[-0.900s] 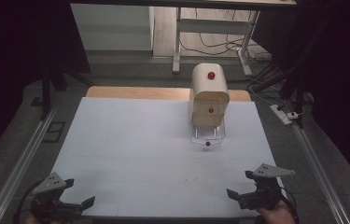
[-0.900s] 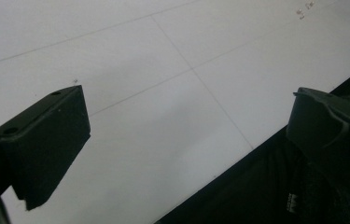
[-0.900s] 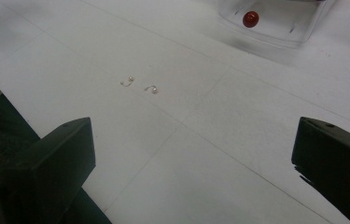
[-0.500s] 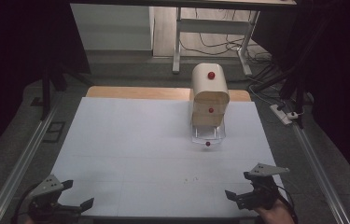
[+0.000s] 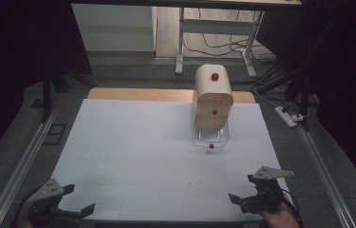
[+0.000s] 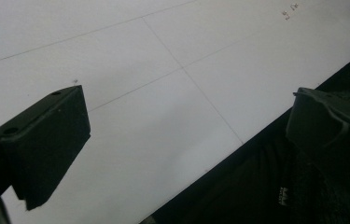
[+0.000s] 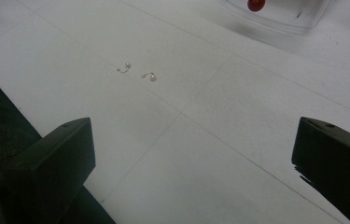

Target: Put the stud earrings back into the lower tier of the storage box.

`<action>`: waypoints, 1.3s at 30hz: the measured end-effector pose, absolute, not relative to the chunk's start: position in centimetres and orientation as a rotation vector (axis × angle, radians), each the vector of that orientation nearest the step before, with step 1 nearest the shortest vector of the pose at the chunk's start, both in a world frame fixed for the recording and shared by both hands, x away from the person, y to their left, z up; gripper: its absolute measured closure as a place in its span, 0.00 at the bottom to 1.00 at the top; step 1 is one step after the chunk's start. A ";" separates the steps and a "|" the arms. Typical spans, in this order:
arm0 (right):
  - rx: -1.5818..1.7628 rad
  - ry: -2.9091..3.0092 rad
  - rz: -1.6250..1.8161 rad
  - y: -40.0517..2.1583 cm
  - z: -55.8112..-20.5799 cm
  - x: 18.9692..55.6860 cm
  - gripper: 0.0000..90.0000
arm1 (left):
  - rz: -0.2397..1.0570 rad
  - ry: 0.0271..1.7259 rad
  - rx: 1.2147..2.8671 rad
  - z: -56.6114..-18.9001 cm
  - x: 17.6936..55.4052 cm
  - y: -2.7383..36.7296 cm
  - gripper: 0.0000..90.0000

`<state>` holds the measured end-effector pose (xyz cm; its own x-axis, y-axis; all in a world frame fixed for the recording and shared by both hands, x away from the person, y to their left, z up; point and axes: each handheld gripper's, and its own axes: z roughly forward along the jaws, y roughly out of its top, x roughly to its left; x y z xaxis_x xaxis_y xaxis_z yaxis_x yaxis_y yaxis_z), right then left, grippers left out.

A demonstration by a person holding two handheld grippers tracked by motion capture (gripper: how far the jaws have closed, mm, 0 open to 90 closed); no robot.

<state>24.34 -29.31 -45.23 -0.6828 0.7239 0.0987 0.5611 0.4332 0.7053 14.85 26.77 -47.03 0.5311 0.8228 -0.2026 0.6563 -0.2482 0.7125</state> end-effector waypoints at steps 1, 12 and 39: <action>1.123 2.461 1.089 -29.3 -45.2 24.3 0.00 | 0.271 1.201 1.993 -47.0 14.9 26.7 0.00; 1.087 2.461 1.132 -28.8 -45.1 24.2 0.00 | 0.271 1.193 2.007 -47.0 14.9 26.6 0.00; 0.950 2.550 1.152 -26.0 -45.7 24.6 0.00 | 0.256 1.204 1.991 -47.0 15.0 26.8 0.00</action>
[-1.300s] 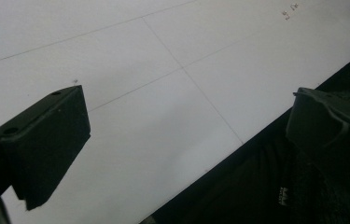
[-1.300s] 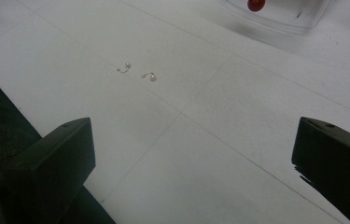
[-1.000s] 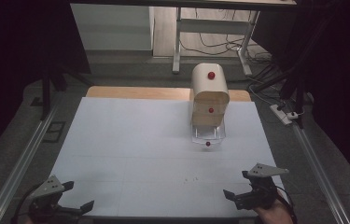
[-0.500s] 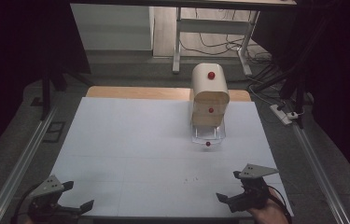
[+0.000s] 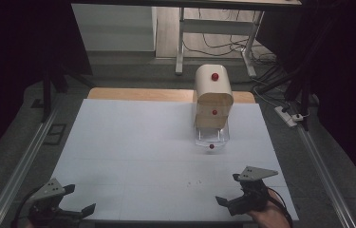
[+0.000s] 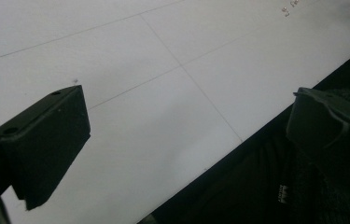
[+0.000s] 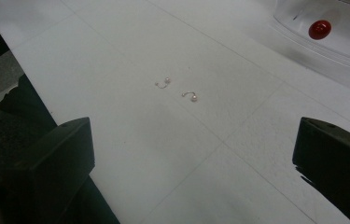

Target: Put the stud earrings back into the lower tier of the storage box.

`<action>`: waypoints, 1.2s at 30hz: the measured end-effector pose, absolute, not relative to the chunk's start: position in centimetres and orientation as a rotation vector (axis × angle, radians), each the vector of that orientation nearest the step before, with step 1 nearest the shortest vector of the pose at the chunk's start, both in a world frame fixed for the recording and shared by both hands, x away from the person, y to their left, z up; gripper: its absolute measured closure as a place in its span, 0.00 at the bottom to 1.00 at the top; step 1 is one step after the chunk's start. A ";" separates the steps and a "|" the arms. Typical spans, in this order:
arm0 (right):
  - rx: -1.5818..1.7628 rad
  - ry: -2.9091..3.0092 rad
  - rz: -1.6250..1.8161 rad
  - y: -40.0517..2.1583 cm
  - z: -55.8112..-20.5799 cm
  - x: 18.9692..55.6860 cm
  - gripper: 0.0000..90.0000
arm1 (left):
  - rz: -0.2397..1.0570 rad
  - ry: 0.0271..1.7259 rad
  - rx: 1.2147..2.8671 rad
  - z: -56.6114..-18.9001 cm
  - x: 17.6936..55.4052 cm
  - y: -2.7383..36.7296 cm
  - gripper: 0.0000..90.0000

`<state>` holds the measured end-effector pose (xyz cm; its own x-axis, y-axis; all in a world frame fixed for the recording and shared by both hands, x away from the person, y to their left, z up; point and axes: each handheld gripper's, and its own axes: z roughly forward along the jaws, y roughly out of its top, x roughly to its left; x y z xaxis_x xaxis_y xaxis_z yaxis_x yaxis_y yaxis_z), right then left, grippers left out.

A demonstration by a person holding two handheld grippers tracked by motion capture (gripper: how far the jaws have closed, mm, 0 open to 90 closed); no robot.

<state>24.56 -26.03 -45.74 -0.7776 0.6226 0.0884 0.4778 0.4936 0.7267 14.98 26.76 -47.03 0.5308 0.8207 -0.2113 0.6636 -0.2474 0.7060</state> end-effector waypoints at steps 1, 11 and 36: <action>0.961 2.550 1.142 -25.8 -45.8 24.7 0.00 | 0.258 1.206 1.990 -47.0 15.0 26.8 0.00; 0.929 2.574 1.050 -24.5 -46.5 25.3 0.00 | 0.255 1.206 1.989 -47.0 15.0 26.8 0.00; 0.829 2.664 0.870 -21.0 -48.8 28.6 0.02 | 0.249 1.204 1.991 -47.0 15.1 26.8 0.00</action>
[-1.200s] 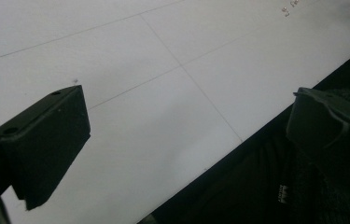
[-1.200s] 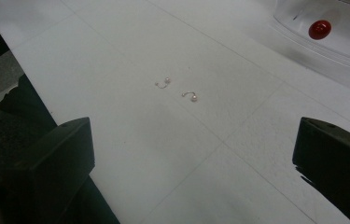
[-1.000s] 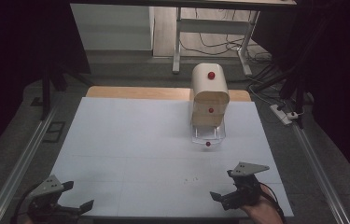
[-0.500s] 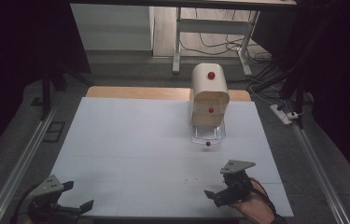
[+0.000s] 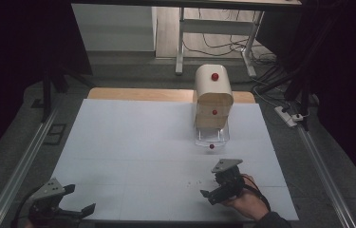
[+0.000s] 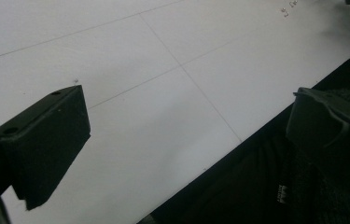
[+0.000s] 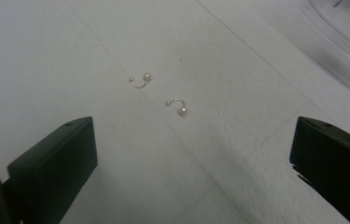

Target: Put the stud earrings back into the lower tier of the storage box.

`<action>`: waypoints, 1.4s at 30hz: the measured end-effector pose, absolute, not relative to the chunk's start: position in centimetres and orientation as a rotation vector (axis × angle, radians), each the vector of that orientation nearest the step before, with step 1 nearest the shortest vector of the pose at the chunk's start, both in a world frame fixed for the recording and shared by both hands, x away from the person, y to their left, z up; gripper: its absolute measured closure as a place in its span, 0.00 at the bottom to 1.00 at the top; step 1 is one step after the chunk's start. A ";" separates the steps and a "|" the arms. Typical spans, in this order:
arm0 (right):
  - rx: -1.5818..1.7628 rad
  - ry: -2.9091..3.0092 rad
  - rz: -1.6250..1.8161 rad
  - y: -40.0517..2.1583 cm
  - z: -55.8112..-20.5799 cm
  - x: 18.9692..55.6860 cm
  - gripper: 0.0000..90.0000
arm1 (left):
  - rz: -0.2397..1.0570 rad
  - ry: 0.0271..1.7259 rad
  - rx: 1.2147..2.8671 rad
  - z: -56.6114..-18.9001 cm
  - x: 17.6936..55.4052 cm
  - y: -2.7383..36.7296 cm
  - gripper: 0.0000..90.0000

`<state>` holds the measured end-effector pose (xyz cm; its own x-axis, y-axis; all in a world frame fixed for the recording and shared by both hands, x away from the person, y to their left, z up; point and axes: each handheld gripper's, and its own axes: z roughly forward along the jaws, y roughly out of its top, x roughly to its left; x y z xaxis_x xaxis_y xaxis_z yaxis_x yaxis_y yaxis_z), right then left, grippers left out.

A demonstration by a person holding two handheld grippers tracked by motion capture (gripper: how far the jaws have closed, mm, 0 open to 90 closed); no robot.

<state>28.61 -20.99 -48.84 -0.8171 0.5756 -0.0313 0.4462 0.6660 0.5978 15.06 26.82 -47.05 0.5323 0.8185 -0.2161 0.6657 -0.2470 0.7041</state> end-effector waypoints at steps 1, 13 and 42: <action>0.829 2.664 0.870 -21.0 -48.8 28.6 0.02 | 0.249 1.205 1.991 -47.0 15.1 26.8 0.00; 0.746 2.763 0.807 -19.3 -50.2 30.9 0.46 | 0.242 1.201 1.990 -47.1 15.1 26.9 0.00; 0.712 2.811 0.817 -18.1 -49.4 31.8 0.97 | 0.243 1.198 1.996 -47.1 15.1 26.8 0.00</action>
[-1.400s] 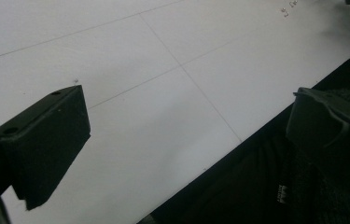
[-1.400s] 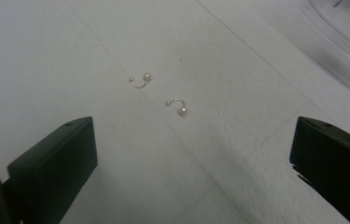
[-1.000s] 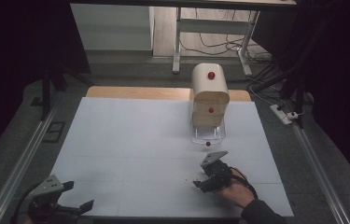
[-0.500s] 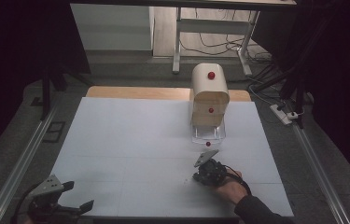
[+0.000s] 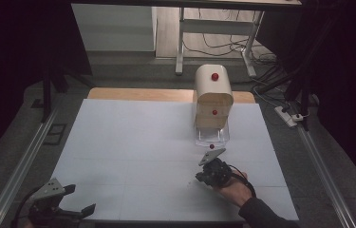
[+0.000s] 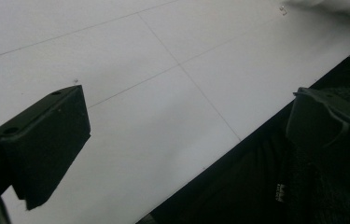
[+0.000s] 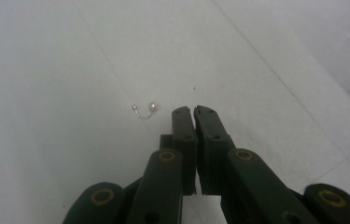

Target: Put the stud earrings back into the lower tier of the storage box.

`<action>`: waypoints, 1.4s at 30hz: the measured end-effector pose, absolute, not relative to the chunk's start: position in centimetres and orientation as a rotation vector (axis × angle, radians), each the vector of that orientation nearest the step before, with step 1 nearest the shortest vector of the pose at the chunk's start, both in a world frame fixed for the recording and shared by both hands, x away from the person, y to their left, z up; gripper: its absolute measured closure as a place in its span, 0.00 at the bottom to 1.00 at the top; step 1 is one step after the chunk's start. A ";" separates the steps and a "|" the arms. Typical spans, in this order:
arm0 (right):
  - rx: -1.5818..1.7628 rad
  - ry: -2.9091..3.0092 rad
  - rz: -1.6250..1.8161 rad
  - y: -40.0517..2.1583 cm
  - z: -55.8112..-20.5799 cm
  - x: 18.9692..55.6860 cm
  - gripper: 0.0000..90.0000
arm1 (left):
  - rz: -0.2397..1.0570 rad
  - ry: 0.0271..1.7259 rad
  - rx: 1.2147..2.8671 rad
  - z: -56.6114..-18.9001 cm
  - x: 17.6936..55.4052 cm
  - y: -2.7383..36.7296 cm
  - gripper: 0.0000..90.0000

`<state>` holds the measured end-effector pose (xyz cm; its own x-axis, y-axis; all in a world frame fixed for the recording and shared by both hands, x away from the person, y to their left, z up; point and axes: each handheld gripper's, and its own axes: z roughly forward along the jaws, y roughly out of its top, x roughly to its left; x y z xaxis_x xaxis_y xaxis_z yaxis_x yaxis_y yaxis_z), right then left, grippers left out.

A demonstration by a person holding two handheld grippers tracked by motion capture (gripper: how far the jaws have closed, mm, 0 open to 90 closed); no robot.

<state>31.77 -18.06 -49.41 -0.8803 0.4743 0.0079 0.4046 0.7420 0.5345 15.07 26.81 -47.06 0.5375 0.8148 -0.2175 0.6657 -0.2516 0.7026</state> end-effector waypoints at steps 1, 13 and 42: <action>0.716 2.807 0.831 -18.1 -49.3 31.9 0.97 | 0.243 1.198 1.996 -47.1 15.1 26.8 0.00; 0.865 2.701 1.053 -19.2 -47.0 33.6 0.97 | 0.237 1.202 1.991 -47.1 15.1 26.9 0.00; 0.999 2.430 1.136 -21.6 -44.2 39.5 0.96 | 0.218 1.213 1.975 -47.1 15.2 27.1 0.00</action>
<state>39.46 -21.63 -44.22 -0.7221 0.6907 0.0378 0.4720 0.4520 0.7570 15.21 27.12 -47.12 0.5271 0.8138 -0.2449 0.6781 -0.2290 0.6984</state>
